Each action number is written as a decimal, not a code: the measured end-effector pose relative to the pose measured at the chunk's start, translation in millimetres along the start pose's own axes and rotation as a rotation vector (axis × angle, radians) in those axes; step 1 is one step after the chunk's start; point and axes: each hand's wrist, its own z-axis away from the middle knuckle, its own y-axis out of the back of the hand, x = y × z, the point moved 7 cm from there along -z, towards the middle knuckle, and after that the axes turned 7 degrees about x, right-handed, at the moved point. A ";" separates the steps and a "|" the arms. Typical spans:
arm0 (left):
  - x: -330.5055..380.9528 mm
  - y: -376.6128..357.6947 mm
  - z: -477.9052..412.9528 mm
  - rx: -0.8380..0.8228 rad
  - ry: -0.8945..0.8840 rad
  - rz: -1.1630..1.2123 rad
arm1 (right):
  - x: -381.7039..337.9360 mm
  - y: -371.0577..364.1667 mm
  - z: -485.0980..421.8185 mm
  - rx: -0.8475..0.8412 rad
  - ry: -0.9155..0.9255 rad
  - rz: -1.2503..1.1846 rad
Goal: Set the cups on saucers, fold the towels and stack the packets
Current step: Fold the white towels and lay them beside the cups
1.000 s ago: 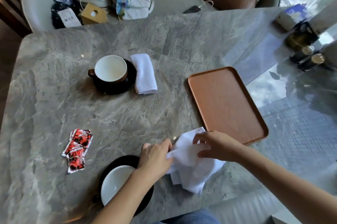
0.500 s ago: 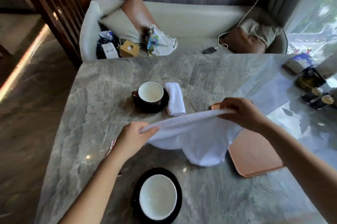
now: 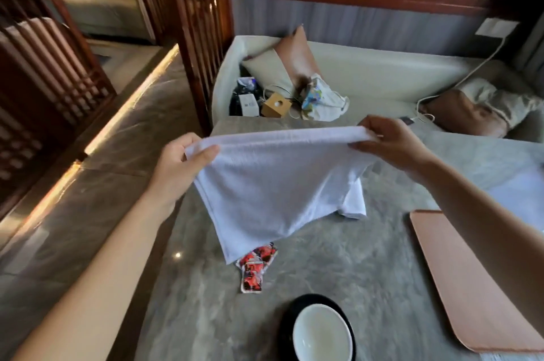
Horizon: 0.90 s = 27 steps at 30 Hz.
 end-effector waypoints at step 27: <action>-196.5 20.5 165.8 -0.291 0.809 -0.041 | 136.0 -152.2 132.0 -0.554 -0.487 0.054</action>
